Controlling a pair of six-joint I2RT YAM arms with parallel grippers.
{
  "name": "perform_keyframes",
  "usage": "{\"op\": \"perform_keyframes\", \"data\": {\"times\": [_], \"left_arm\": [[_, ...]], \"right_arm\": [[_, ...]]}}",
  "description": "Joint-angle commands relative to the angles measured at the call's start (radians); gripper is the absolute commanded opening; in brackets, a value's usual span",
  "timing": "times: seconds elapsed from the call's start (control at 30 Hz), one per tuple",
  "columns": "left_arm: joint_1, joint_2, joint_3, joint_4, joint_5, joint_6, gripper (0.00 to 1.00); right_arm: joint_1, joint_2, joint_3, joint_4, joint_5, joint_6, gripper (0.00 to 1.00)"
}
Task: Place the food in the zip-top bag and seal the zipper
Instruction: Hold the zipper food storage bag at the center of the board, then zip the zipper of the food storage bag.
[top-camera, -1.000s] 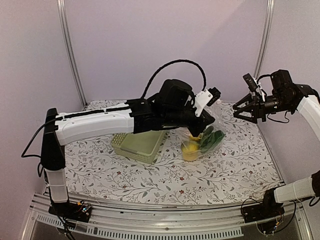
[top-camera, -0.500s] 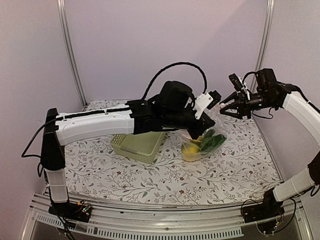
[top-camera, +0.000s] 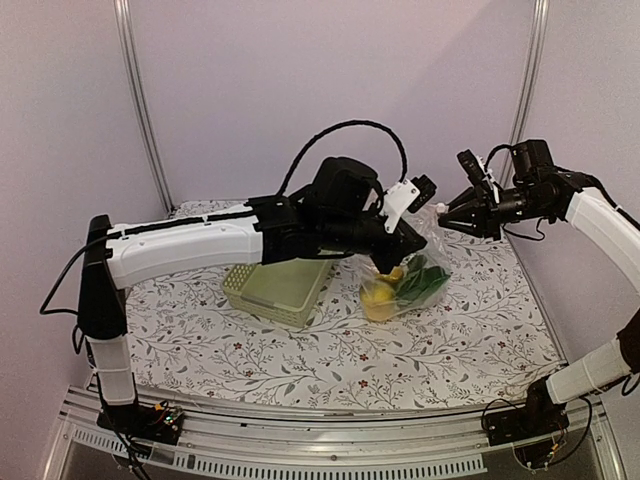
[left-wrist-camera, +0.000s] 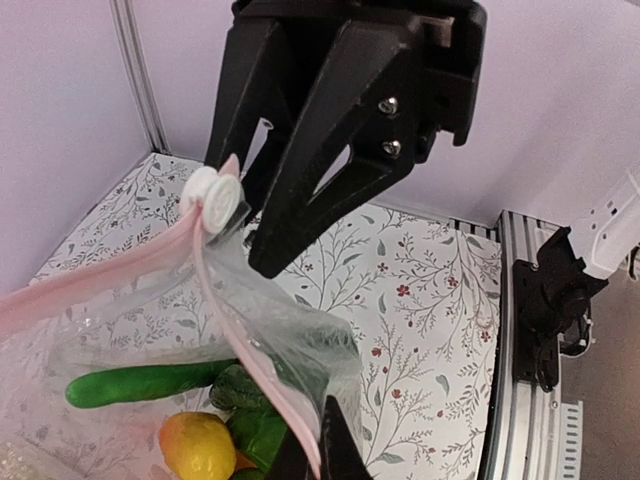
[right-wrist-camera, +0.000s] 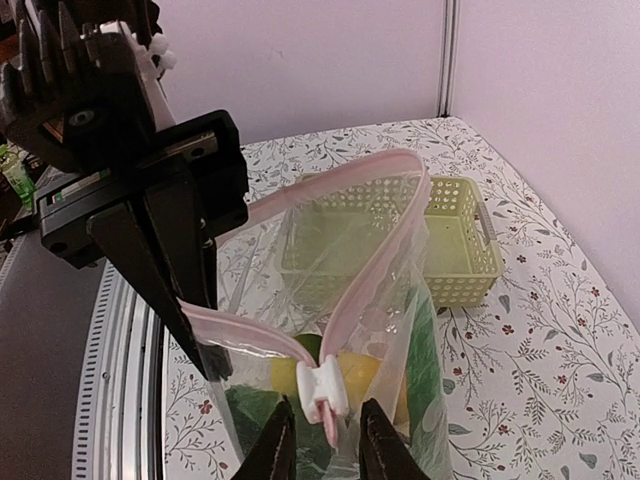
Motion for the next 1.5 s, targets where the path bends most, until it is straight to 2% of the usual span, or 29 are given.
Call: {"op": "perform_keyframes", "data": {"times": [0.0, 0.17, 0.4, 0.5, 0.53, 0.67, 0.8, 0.87, 0.93, 1.0, 1.23, 1.47], "left_arm": [[0.016, -0.046, -0.016, 0.022, 0.017, -0.015, 0.01], [0.018, -0.05, -0.023, 0.016, 0.0, -0.012, 0.01], [0.034, -0.078, -0.029, -0.037, -0.11, 0.018, 0.09], [0.051, -0.112, -0.054, -0.021, -0.221, 0.055, 0.13], [0.056, -0.12, -0.064, -0.01, -0.251, 0.061, 0.15], [0.063, -0.134, -0.06, 0.034, -0.298, 0.096, 0.38], [0.059, -0.152, -0.052, 0.114, -0.175, 0.165, 0.52], [0.059, -0.156, -0.053, 0.148, -0.061, 0.205, 0.64], [0.06, -0.146, -0.034, 0.146, 0.052, 0.265, 0.74], [0.062, -0.12, 0.015, 0.12, 0.098, 0.29, 0.79], [0.067, -0.012, 0.194, 0.025, 0.198, 0.31, 0.81], [0.068, 0.061, 0.271, 0.023, 0.303, 0.259, 0.72]], "right_arm": [[0.005, -0.012, -0.023, 0.034, 0.021, 0.02, 0.18], [0.005, -0.016, -0.021, 0.052, 0.032, 0.054, 0.01], [0.005, -0.103, -0.004, 0.004, 0.104, 0.037, 0.0], [0.005, -0.131, 0.018, -0.053, 0.142, -0.004, 0.0], [0.004, -0.133, 0.029, -0.071, 0.148, -0.014, 0.0], [0.004, -0.133, 0.045, -0.116, 0.156, -0.016, 0.0], [0.014, -0.125, 0.07, -0.154, 0.186, 0.0, 0.0], [0.024, -0.126, 0.083, -0.176, 0.202, -0.002, 0.0], [0.032, -0.133, 0.095, -0.196, 0.207, -0.01, 0.0], [0.041, -0.143, 0.108, -0.213, 0.214, -0.017, 0.0], [0.066, -0.17, 0.146, -0.275, 0.227, -0.042, 0.0], [0.09, -0.177, 0.141, -0.301, 0.236, -0.058, 0.0]]}}
